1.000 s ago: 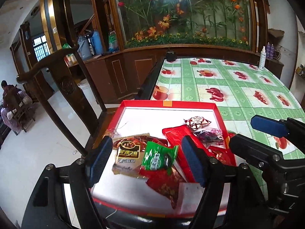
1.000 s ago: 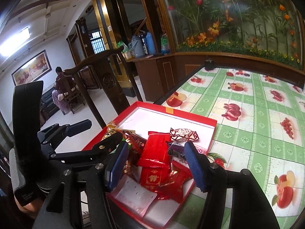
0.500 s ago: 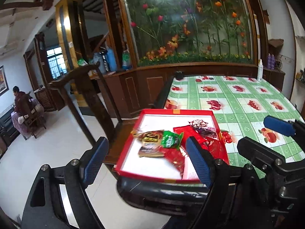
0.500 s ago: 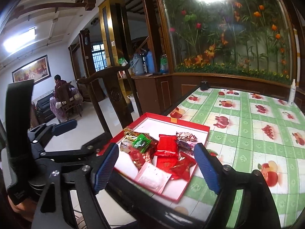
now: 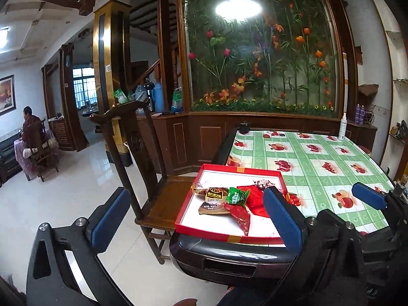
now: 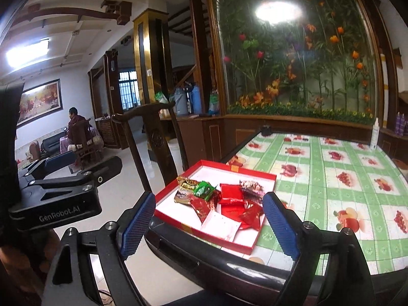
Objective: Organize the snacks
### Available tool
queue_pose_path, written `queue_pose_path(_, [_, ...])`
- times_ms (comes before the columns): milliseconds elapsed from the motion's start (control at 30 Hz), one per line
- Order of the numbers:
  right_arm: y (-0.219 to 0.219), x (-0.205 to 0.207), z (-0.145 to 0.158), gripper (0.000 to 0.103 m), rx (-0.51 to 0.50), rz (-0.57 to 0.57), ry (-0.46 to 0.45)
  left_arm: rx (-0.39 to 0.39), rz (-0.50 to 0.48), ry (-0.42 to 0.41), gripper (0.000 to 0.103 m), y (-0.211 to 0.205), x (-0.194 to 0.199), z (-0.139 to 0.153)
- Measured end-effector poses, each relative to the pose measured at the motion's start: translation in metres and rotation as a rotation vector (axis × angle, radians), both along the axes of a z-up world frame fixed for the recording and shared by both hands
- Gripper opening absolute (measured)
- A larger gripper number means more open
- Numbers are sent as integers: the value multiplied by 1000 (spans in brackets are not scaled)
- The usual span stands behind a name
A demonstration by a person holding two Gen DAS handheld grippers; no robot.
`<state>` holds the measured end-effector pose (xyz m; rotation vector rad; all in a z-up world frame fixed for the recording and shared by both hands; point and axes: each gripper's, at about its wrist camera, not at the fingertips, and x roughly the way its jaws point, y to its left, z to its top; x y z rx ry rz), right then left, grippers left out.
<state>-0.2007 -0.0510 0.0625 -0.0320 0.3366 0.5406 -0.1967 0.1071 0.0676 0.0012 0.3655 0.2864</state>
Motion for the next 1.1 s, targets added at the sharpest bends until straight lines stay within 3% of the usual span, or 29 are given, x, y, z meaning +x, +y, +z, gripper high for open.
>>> queue_pose_path(133, [2, 2, -3, 89, 9, -16, -29, -4, -9, 8, 103, 0, 4, -6])
queue_pose_path(367, [-7, 16, -7, 89, 84, -71, 41, 19, -17, 25, 103, 1, 2, -18])
queue_pose_path(833, [9, 24, -14, 90, 60, -85, 52, -49, 41, 66, 103, 40, 5, -36])
queue_pose_path(1100, [16, 20, -16, 90, 29, -70, 40, -57, 44, 80, 103, 41, 6, -39])
